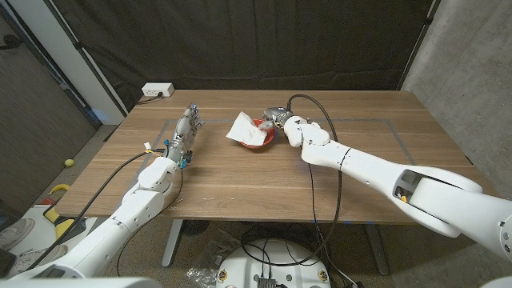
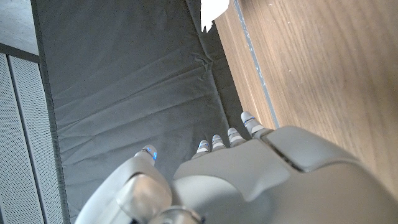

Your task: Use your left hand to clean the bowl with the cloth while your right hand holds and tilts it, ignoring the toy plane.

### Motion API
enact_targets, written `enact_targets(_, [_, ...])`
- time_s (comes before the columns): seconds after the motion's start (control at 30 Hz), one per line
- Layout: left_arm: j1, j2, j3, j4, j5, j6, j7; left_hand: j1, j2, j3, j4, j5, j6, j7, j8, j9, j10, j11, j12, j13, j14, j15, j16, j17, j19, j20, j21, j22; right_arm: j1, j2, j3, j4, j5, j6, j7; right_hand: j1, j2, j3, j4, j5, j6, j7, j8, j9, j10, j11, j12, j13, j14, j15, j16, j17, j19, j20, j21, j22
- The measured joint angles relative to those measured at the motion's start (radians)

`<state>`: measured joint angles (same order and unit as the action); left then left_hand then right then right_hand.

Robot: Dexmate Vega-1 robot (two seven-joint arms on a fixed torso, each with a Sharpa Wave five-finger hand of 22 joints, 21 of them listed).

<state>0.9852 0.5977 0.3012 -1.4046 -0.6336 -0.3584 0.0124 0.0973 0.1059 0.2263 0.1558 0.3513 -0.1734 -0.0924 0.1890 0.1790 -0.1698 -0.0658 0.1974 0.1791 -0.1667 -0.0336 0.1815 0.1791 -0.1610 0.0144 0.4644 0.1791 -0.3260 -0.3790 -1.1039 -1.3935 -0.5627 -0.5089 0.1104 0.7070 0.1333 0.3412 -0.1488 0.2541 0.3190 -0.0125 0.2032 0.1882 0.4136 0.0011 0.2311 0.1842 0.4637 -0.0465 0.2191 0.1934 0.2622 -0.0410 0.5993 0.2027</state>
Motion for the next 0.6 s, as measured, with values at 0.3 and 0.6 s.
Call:
enact_targets(0.3, [-0.005, -0.001, -0.001, 0.009, -0.002, -0.003, -0.007, 0.0, 0.0, 0.0, 0.0, 0.004, 0.0, 0.0, 0.0, 0.0, 0.0, 0.0, 0.0, 0.0, 0.0, 0.0, 0.0, 0.0, 0.006, 0.006, 0.0, 0.0, 0.018, 0.008, -0.029, 0.016, -0.027, -0.028, 0.019, 0.018, 0.018, 0.007, 0.019, 0.001, 0.095, -0.029, 0.032, 0.0, 0.071, -0.016, 0.011, 0.005, 0.091, -0.003, 0.027, 0.018, 0.026, -0.001, 0.042, 0.015])
enact_targets(0.6, [-0.013, -0.003, -0.001, 0.017, -0.003, -0.006, -0.014, 0.0, 0.0, -0.004, 0.004, 0.004, 0.0, 0.0, 0.0, 0.0, 0.0, 0.0, 0.0, 0.0, 0.0, 0.0, 0.0, 0.0, 0.005, 0.005, -0.006, 0.0, 0.016, 0.0, -0.039, 0.015, -0.056, -0.032, -0.007, 0.054, 0.063, 0.028, 0.039, 0.001, 0.273, -0.078, 0.071, 0.0, 0.171, -0.074, 0.024, 0.005, 0.199, -0.015, 0.092, 0.064, 0.048, 0.001, 0.104, 0.043])
